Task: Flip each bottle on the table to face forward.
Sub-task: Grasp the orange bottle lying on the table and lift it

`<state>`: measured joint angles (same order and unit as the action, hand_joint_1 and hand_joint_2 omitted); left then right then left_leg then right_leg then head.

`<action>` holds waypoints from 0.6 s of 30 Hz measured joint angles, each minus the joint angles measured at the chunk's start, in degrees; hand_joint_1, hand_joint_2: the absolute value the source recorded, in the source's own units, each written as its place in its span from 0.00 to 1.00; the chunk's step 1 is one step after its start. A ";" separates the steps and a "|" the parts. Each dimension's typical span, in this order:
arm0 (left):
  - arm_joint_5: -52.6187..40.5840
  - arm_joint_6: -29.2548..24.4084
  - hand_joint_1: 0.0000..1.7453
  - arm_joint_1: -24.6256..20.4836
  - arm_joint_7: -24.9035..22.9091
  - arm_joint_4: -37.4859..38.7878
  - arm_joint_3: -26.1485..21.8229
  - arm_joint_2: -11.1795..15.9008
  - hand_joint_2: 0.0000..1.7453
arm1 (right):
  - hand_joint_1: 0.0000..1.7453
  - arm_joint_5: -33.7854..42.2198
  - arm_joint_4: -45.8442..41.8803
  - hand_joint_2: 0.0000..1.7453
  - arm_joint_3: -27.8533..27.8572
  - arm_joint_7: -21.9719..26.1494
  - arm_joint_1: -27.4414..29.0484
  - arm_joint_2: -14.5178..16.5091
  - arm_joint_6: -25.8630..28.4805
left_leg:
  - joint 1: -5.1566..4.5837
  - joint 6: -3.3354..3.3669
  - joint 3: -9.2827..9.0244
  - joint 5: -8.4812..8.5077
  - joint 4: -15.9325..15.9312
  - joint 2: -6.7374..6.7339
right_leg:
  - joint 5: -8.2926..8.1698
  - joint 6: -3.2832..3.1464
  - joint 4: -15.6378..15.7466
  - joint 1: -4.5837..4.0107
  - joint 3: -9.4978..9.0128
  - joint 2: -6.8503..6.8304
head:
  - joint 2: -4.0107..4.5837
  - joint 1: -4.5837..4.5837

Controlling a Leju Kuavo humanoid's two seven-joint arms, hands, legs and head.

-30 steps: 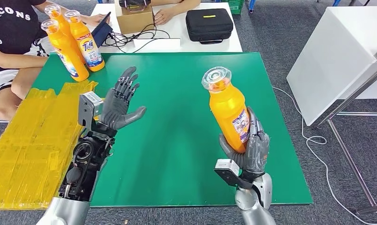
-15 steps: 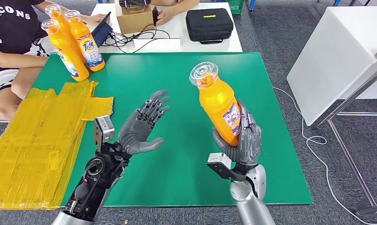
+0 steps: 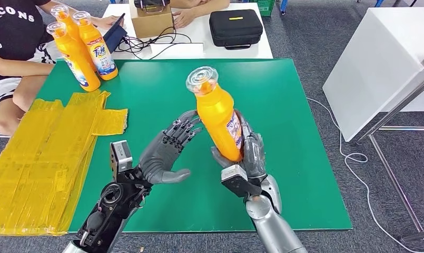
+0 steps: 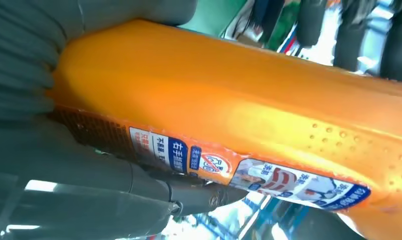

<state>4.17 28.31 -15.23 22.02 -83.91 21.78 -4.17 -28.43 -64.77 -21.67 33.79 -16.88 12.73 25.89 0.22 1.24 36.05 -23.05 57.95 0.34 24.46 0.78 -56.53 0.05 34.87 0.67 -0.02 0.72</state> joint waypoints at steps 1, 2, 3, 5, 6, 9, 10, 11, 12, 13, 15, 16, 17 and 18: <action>0.07 -0.02 0.00 0.00 0.05 0.00 0.03 0.07 1.00 | 1.00 0.31 0.17 1.00 -0.55 0.04 -0.07 -0.02 -0.49 | 0.00 0.00 0.00 0.00 0.00 0.00 | 0.00 0.00 0.00 0.00 0.00 0.00 | 0.00 -0.01; 0.10 -0.04 0.00 0.00 0.08 0.00 0.07 0.13 1.00 | 1.00 0.49 0.33 1.00 -0.97 0.07 -0.17 -0.07 -0.70 | 0.00 0.00 0.00 0.00 0.00 0.00 | 0.00 0.00 0.00 0.00 0.01 0.00 | 0.00 -0.01; 0.14 -0.05 0.00 0.00 0.10 0.00 0.11 0.19 1.00 | 1.00 0.62 0.47 1.00 -1.30 0.08 -0.25 -0.13 -0.84 | 0.00 0.00 0.01 0.00 0.00 0.00 | 0.00 0.00 0.00 0.00 0.01 0.00 | 0.00 -0.01; 0.22 -0.05 0.00 0.01 0.13 0.00 0.19 0.31 1.00 | 1.00 0.80 0.70 1.00 -1.75 0.11 -0.37 -0.29 -1.00 | 0.00 0.00 0.01 -0.01 0.00 0.00 | 0.01 0.00 0.00 0.00 0.01 0.00 | 0.00 -0.01; 0.26 -0.05 0.00 0.01 0.13 0.00 0.20 0.37 1.00 | 1.00 0.85 0.79 1.00 -1.89 0.12 -0.42 -0.37 -1.03 | 0.00 0.00 0.01 -0.01 0.00 0.00 | 0.01 0.00 0.00 0.00 0.01 0.00 | 0.00 -0.01; 0.32 -0.04 0.00 0.01 0.16 0.00 0.23 0.54 1.00 | 1.00 1.11 1.00 1.00 -2.27 0.31 -0.55 -0.53 -1.65 | 0.00 0.00 0.01 -0.01 0.00 -0.01 | 0.01 0.00 0.00 0.01 0.01 0.00 | 0.00 -0.01; 0.37 -0.02 0.00 0.01 0.22 0.01 0.23 0.58 1.00 | 1.00 1.24 1.04 1.00 -2.45 0.46 -0.58 -0.58 -2.26 | 0.00 0.00 0.01 -0.01 0.00 -0.01 | 0.00 0.00 0.00 0.01 0.01 0.00 | 0.00 -0.01; 0.42 0.01 0.00 0.00 0.32 0.04 0.21 0.61 1.00 | 1.00 1.33 1.06 1.00 -2.68 0.61 -0.61 -0.62 -2.99 | 0.00 0.00 0.01 -0.01 0.00 -0.01 | 0.00 0.00 0.00 0.00 0.01 0.00 | 0.00 -0.01; 0.49 0.03 0.00 -0.02 0.44 0.11 0.17 0.63 1.00 | 1.00 1.26 1.08 1.00 -3.00 0.72 -0.64 -0.66 -3.66 | 0.00 0.00 0.00 -0.01 0.00 -0.01 | 0.00 0.00 0.00 0.00 0.01 0.00 | 0.00 -0.01; 0.56 0.04 0.00 -0.07 0.58 0.22 0.09 0.64 1.00 | 1.00 1.05 1.08 1.00 -3.41 0.75 -0.66 -0.68 -4.16 | 0.00 0.00 0.00 -0.01 0.00 -0.02 | 0.00 0.00 0.00 0.00 0.01 0.00 | 0.00 -0.01; 0.71 0.01 0.00 -0.28 0.82 0.58 -0.14 0.65 1.00 | 1.00 0.69 1.08 1.00 -4.34 0.68 -0.67 -0.69 -4.76 | 0.00 0.00 -0.01 0.00 0.00 -0.02 | 0.00 0.00 0.00 0.00 0.01 0.00 | 0.00 0.00; 0.83 -0.04 0.00 -0.48 0.88 0.80 -0.24 0.65 1.00 | 1.00 0.62 1.09 1.00 -4.87 0.63 -0.66 -0.69 -5.01 | 0.00 0.00 -0.01 0.00 0.00 -0.02 | 0.00 0.00 0.00 0.00 0.01 0.00 | 0.00 -0.01; 0.96 -0.14 0.00 -0.73 0.90 1.04 -0.33 0.65 1.00 | 1.00 0.56 1.11 1.00 -5.42 0.60 -0.66 -0.68 -5.19 | 0.01 0.00 -0.01 0.00 0.00 -0.02 | 0.00 0.00 0.00 -0.01 0.01 0.00 | 0.00 -0.01; 1.13 -0.34 0.00 -1.07 0.84 1.30 -0.42 0.65 1.00 | 1.00 0.40 1.16 1.00 -6.00 0.60 -0.66 -0.68 -5.33 | 0.01 0.00 -0.01 0.00 0.00 -0.02 | 0.00 0.00 0.00 -0.01 0.01 0.00 | 0.00 -0.01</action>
<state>5.30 27.97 -16.31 22.86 -82.61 21.35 -3.52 -28.04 -63.60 -27.68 34.38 -17.53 12.05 20.56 0.22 1.24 36.05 -23.05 57.95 0.33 24.46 0.78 -56.53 0.04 34.88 0.67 -0.02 0.71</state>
